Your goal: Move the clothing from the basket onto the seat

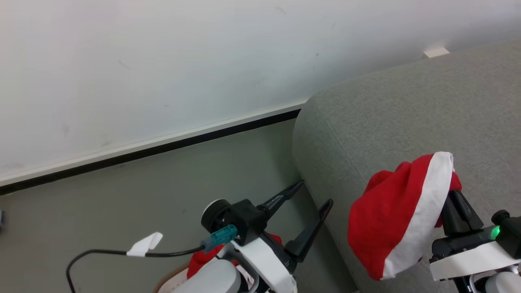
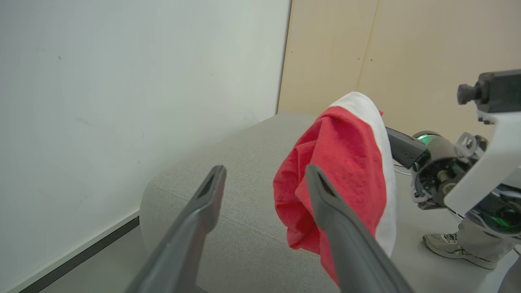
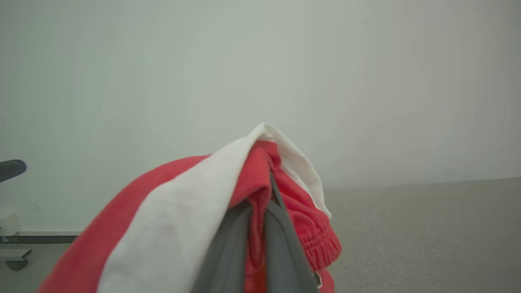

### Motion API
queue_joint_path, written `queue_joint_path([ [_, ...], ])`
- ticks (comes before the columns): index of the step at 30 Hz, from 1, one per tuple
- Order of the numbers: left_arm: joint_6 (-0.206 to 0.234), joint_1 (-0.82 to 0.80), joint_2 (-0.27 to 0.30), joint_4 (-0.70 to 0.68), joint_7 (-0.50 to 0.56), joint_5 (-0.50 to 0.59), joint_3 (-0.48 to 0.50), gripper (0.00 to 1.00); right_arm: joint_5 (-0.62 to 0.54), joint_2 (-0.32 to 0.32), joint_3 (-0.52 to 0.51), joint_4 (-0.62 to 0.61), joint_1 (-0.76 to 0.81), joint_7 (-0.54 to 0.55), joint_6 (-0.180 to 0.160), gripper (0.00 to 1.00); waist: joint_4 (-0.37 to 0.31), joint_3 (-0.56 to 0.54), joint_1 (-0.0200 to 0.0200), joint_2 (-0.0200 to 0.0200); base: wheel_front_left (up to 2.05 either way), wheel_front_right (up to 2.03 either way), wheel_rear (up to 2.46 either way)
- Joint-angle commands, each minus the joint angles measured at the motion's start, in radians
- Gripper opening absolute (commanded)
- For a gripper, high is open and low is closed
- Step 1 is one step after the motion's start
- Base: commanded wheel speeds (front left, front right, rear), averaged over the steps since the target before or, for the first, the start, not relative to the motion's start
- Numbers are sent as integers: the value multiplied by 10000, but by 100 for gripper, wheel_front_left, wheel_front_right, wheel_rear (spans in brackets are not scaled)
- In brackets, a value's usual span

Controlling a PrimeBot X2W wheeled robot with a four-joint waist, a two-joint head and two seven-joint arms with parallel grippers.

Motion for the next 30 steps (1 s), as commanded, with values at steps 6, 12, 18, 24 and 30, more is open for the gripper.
queue_joint_path([
  [6,-84,-169,-3,246,-171,221,-52,100,48,-96,-165,-148,128,2,-21,0,-93,255,0,-1,0,0,0],
  [12,-178,-509,150,248,-114,465,-128,100,378,-353,-375,174,-907,59,-21,0,100,1067,0,-1,0,0,0],
  [18,-288,-1107,457,-88,232,696,-243,100,1166,-890,-697,931,-2806,178,-21,0,625,2583,0,-1,0,0,0],
  [24,-380,-1715,794,-513,542,943,-261,100,1579,-1740,-1473,2011,-4576,299,-22,0,1343,4138,0,-1,0,0,0],
  [30,-399,-2085,1096,-823,650,1114,-178,100,1887,-2349,-2224,3103,-5891,349,-22,0,1808,5167,0,-1,0,0,0],
])
